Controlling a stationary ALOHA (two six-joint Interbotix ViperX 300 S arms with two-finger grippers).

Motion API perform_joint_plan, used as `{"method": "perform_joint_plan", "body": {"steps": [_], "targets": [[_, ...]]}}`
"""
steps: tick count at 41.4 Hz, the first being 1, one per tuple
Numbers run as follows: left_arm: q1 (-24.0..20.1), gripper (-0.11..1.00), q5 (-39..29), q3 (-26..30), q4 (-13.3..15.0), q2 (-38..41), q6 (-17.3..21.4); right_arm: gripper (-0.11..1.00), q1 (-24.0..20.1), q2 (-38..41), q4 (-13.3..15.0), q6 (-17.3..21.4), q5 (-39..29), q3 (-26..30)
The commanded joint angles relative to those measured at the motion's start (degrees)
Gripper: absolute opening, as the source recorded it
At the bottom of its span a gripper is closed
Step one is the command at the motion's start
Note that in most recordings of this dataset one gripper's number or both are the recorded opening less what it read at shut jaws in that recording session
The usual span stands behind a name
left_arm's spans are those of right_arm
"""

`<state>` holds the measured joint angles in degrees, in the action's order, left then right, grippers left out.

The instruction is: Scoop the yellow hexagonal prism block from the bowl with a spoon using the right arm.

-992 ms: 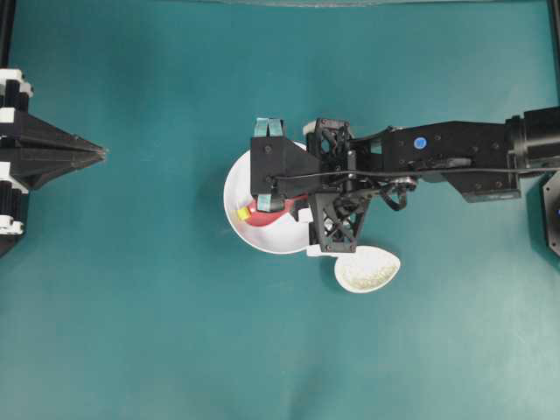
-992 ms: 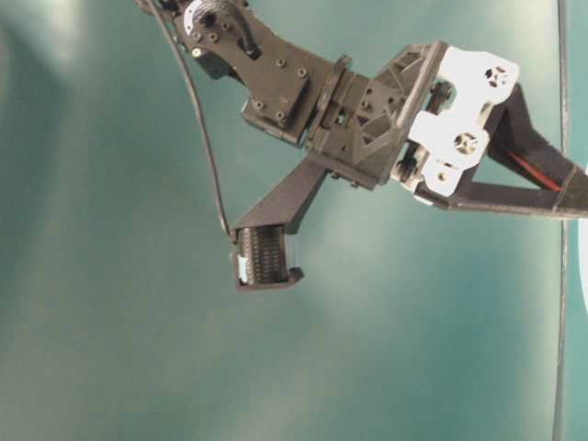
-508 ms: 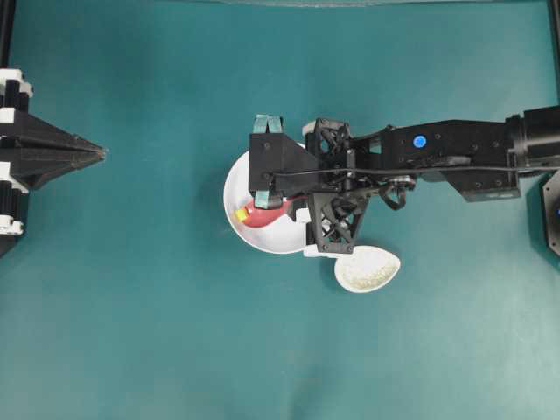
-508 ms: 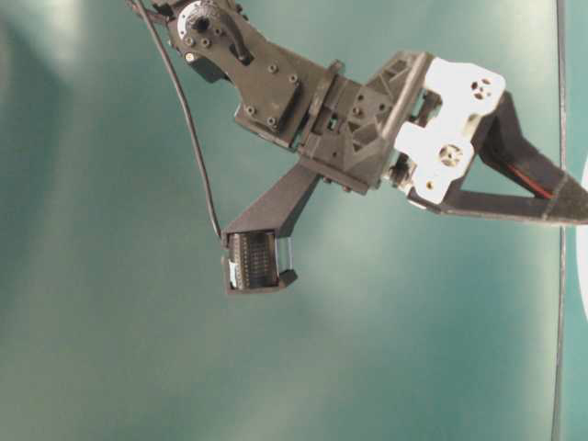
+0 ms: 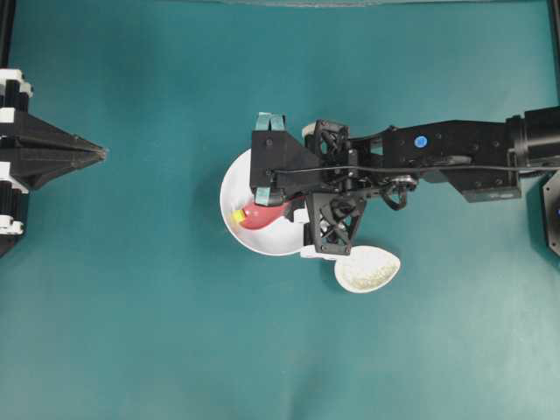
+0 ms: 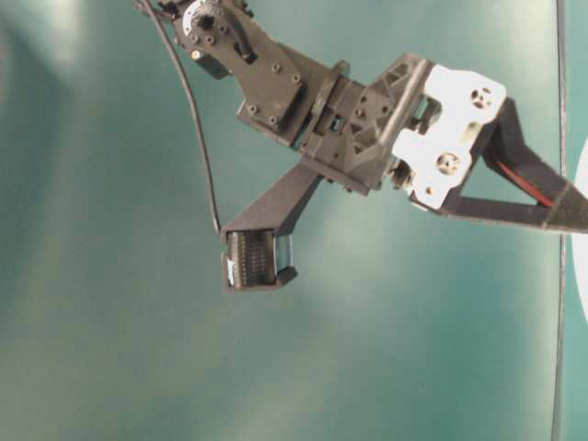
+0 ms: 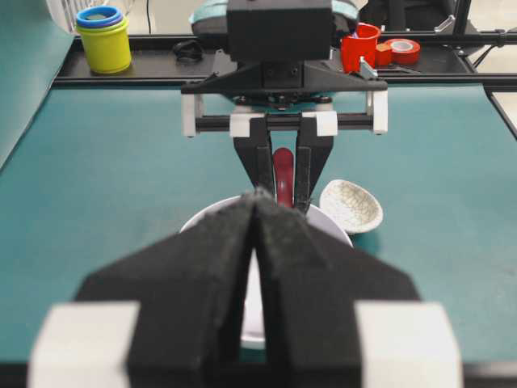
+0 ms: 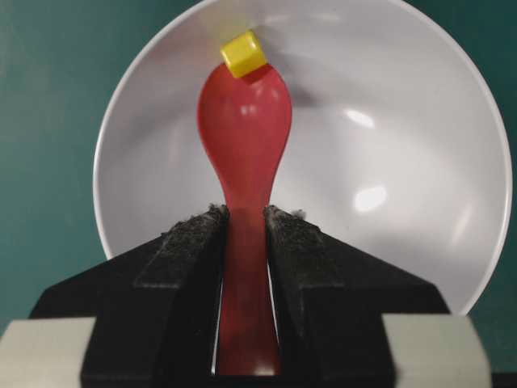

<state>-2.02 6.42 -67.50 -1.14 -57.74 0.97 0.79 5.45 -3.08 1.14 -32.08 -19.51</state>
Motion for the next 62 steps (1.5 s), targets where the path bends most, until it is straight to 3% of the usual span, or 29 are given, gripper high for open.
{"method": "perform_joint_plan", "body": {"steps": [1,24,62], "targets": [[-0.1,0.01,0.4,1.4,0.0,0.4,0.0,0.22,0.0,-2.4,-0.3,0.2,1.1,-0.1],[-0.2,0.01,0.4,1.4,0.0,0.3,-0.1,0.22,0.6,-5.8,-0.4,3.1,8.3,-5.7],[-0.1,0.01,0.4,1.4,0.0,0.2,-0.1,0.22,1.4,-7.1,-0.4,4.0,10.0,-7.0]]}}
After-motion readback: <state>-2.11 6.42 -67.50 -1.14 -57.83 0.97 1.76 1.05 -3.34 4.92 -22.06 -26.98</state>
